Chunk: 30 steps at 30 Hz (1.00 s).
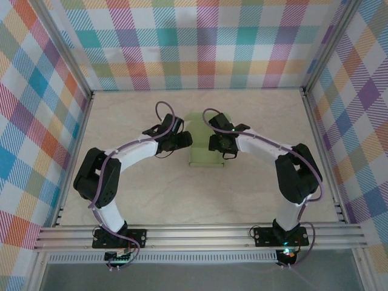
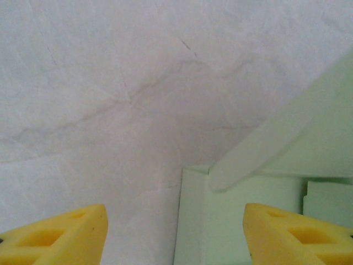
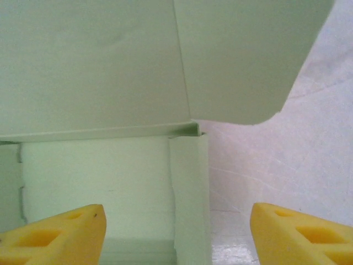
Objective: Fold the paper box
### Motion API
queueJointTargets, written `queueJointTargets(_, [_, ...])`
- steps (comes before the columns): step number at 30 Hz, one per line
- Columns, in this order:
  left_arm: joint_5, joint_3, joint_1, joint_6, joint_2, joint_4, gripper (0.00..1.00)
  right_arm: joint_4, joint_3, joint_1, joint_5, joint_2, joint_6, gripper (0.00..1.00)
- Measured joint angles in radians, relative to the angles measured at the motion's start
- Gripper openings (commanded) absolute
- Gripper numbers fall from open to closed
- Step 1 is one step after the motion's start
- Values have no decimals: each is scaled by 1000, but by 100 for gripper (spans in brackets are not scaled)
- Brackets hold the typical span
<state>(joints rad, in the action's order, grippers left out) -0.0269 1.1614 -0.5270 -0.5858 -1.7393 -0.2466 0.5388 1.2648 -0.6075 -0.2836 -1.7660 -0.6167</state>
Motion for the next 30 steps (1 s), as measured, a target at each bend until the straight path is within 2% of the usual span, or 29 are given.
queueJointTargets(1, [8,0,7,2,0,7,66,-6,0,7,12,6,7,67])
queueJointTargets(3, [19,0,13,6,0,18,66,-12,0,16,24,6,14,60])
queueJointTargets(5, [35,-2,13,8,0,26,60,-7,0,21,35,2,11,51])
queueJointTargets(10, [89,-25,13,17,0,55,48,5,-2,32,45,-21,0,45])
queueJointTargets(13, [124,-45,13,13,-1,76,44,15,-3,35,54,-52,-4,40])
queueJointTargets(18, [162,-88,11,2,-2,103,42,29,-7,38,66,-89,-4,28])
queueJointTargets(25, [168,-137,11,-6,-2,127,42,32,-5,38,72,-129,4,2])
queueJointTargets(30, [163,-153,11,-5,3,128,42,69,32,37,54,-151,20,0])
